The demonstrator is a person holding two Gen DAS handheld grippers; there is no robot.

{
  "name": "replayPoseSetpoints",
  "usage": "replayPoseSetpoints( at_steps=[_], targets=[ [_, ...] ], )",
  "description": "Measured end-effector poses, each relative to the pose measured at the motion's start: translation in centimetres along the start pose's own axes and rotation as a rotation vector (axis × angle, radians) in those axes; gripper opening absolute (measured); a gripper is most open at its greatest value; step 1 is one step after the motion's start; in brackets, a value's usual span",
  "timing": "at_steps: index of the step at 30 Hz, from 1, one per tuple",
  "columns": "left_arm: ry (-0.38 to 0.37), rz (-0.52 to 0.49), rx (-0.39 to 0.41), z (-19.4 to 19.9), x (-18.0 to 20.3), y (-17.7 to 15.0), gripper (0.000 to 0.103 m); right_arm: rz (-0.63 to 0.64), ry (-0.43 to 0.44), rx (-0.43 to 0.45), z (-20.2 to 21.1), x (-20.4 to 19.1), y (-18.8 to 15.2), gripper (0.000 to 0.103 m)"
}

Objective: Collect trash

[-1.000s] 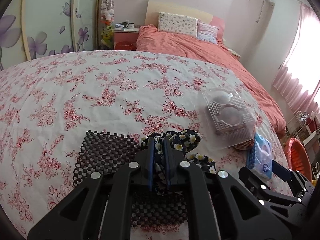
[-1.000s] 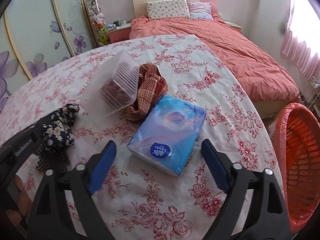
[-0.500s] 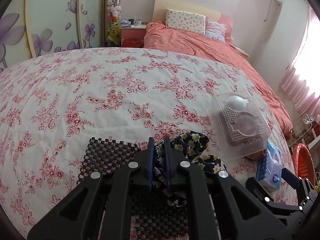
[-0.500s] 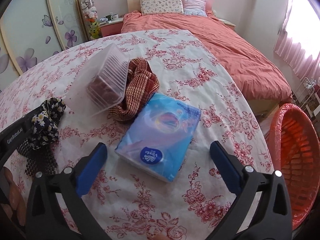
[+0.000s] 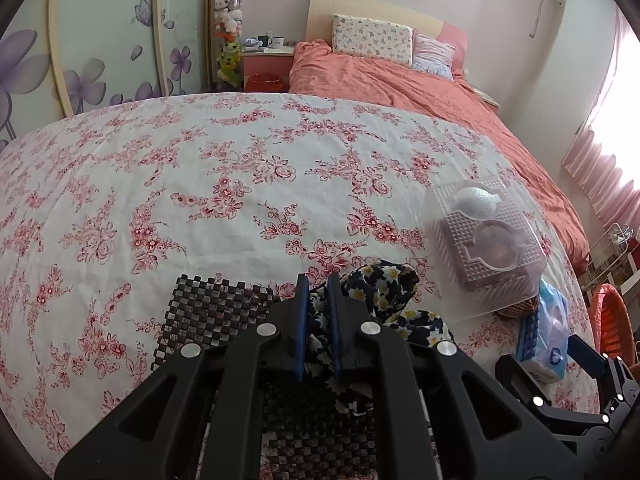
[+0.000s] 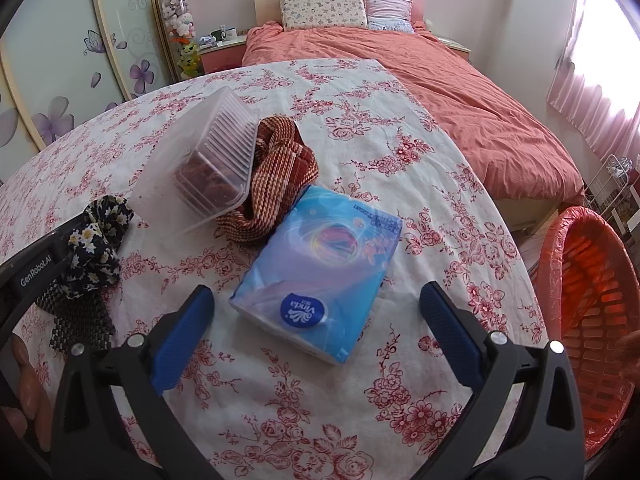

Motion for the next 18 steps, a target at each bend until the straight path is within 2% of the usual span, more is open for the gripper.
replayPoseSetpoints(
  at_steps=[18],
  targets=[
    [0.002,0.005,-0.003,-0.07,-0.08,-0.06,0.010,0.000,0.000,0.000,0.00,0.00,0.00,0.100]
  ],
)
Point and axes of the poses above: each gripper's, at about its wrist camera, not at the fingertips, and z roughly against the way its jaws point, x to its right, y to its top, the point moved 8 cm from there along -z, roughly the way its jaws point, and after that the axes turned 11 degrees about -z, right-handed, at the moved point
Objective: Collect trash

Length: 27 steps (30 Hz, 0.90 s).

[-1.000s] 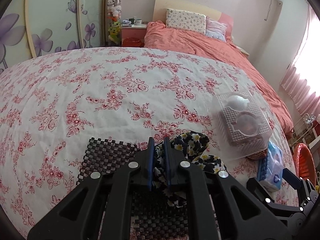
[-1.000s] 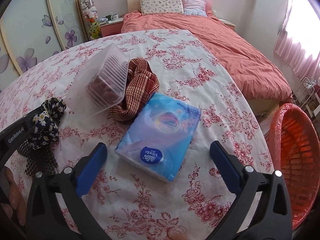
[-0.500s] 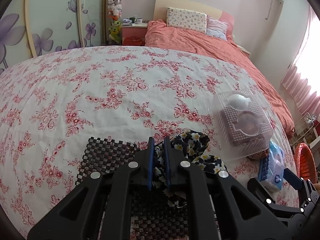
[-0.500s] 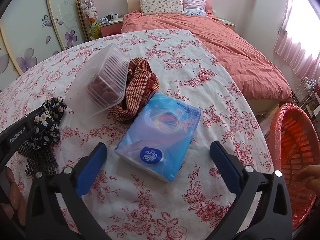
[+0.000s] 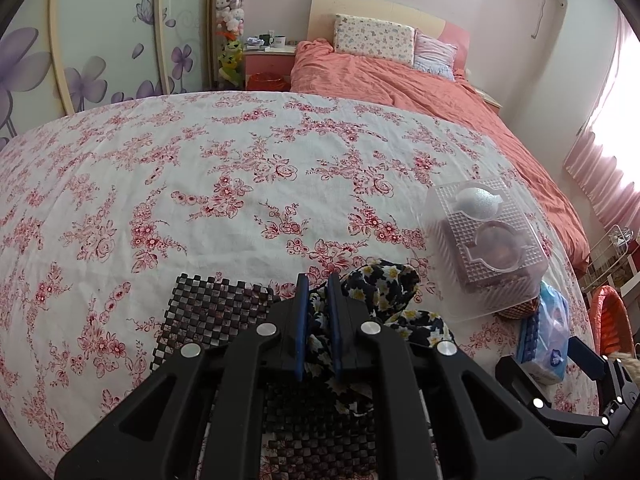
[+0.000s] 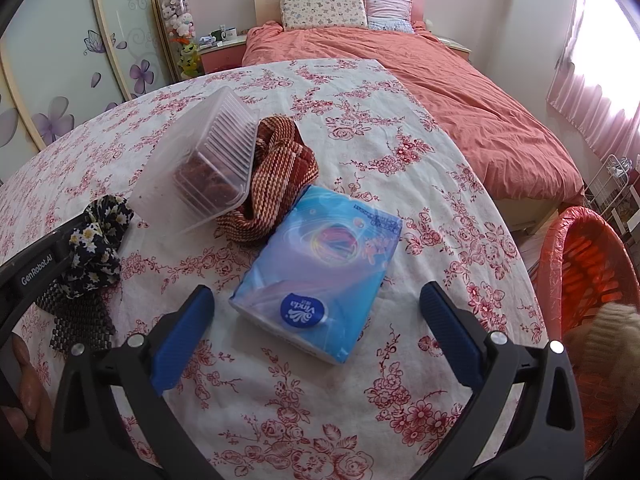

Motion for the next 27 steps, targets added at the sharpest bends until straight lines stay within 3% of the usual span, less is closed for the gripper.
replayPoseSetpoints(
  at_steps=[27],
  targets=[
    [-0.011,0.007,0.000,-0.15,-0.05,0.02,0.010,0.000,0.000,0.000,0.01,0.01,0.00,0.100]
  ],
)
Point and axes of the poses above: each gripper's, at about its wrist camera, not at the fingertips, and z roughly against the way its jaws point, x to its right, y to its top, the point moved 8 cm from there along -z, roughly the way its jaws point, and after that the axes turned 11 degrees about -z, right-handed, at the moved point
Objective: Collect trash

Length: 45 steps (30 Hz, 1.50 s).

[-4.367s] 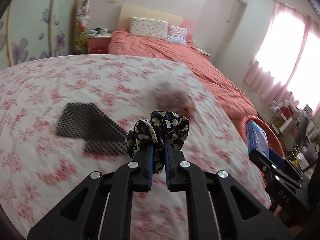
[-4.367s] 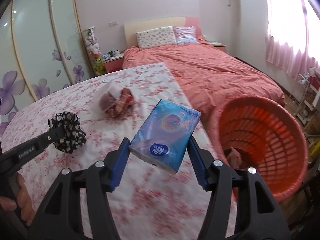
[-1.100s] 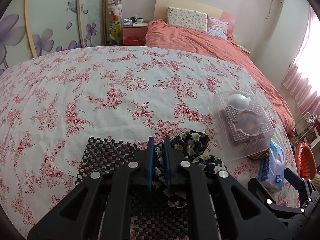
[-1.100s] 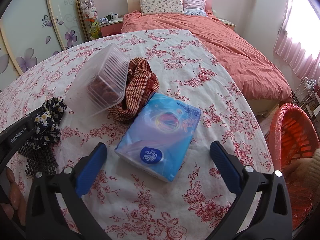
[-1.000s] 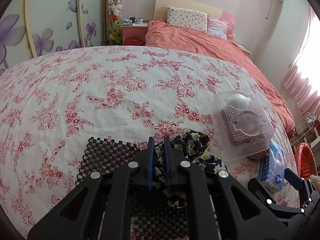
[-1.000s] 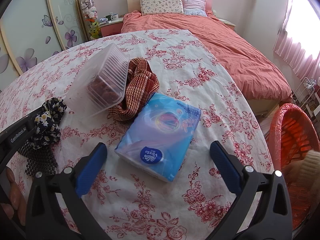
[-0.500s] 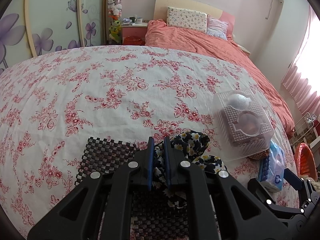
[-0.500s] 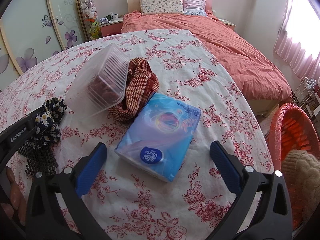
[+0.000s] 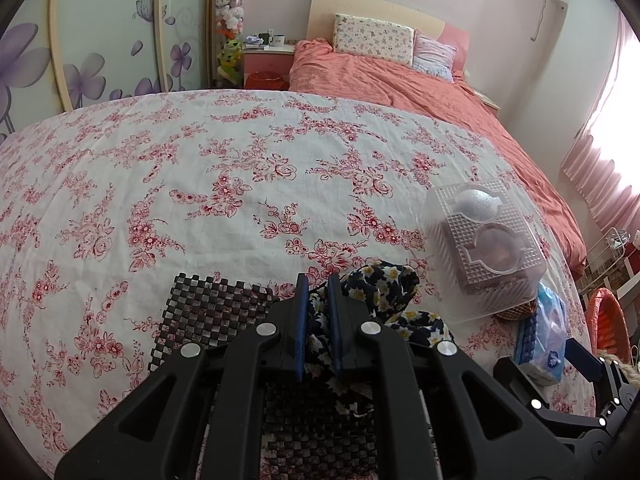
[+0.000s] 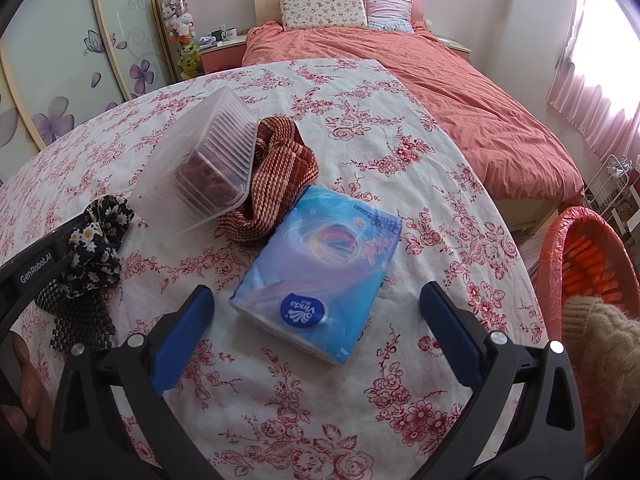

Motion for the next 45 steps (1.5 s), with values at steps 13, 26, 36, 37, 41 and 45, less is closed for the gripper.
replayPoseSetpoints(
  at_steps=[13,26,36,37,41,45],
  targets=[
    [-0.005,0.004,0.001,-0.04,-0.14,-0.04,0.010,0.000,0.000,0.000,-0.01,0.01,0.00,0.100],
    [-0.017,0.012,0.003,-0.03,-0.22,-0.01,0.010,0.000,0.000,0.000,-0.01,0.02,0.00,0.100],
    [-0.023,-0.008,0.001,-0.11,-0.16,0.13,0.010,0.000,0.000,0.000,-0.01,0.01,0.00,0.100],
    [-0.024,-0.019,0.000,-0.14,-0.10,0.16,0.010,0.000,0.000,0.000,-0.01,0.02,0.00,0.100],
    [-0.021,-0.055,-0.003,-0.15,0.14,0.20,0.011,0.000,0.000,0.000,-0.02,0.02,0.00,0.100],
    [-0.034,-0.065,0.000,-0.10,0.17,0.19,0.013,0.000,0.000,0.000,-0.01,0.01,0.00,0.100]
  ],
)
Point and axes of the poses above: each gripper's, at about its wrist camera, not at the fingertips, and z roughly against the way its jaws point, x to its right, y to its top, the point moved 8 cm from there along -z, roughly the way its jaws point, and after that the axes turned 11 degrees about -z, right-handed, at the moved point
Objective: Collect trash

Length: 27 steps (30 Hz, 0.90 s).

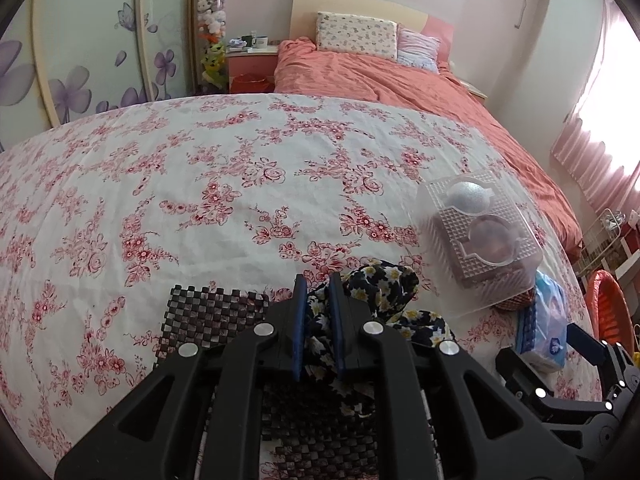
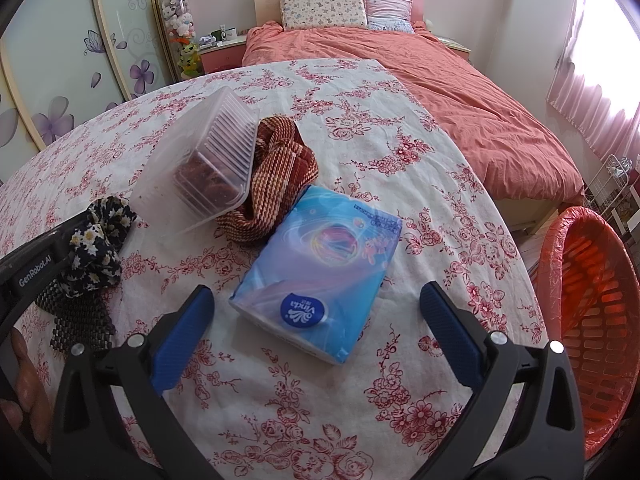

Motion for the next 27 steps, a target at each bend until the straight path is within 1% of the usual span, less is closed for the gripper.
replayPoseSetpoints(
  at_steps=[4,7,13,18,25,27],
  targets=[
    [-0.017,0.005,0.002,-0.06,-0.14,0.03,0.013,0.000,0.000,0.000,0.00,0.00,0.00,0.100],
    [-0.018,-0.016,-0.001,0.00,-0.07,0.10,0.013,0.000,0.000,0.000,0.00,0.00,0.00,0.100],
    [-0.063,-0.017,-0.025,0.06,-0.25,0.60,0.013,0.000,0.000,0.000,0.00,0.00,0.00,0.100],
    [-0.060,-0.048,-0.027,0.09,0.00,0.93,0.014,0.000,0.000,0.000,0.00,0.00,0.01,0.100],
    [-0.075,-0.038,-0.024,-0.17,0.15,0.62,0.014,0.000,0.000,0.000,0.00,-0.01,0.01,0.100],
    [-0.070,-0.040,-0.022,-0.08,0.20,0.57,0.020,0.000,0.000,0.000,0.00,-0.01,0.01,0.100]
  ],
)
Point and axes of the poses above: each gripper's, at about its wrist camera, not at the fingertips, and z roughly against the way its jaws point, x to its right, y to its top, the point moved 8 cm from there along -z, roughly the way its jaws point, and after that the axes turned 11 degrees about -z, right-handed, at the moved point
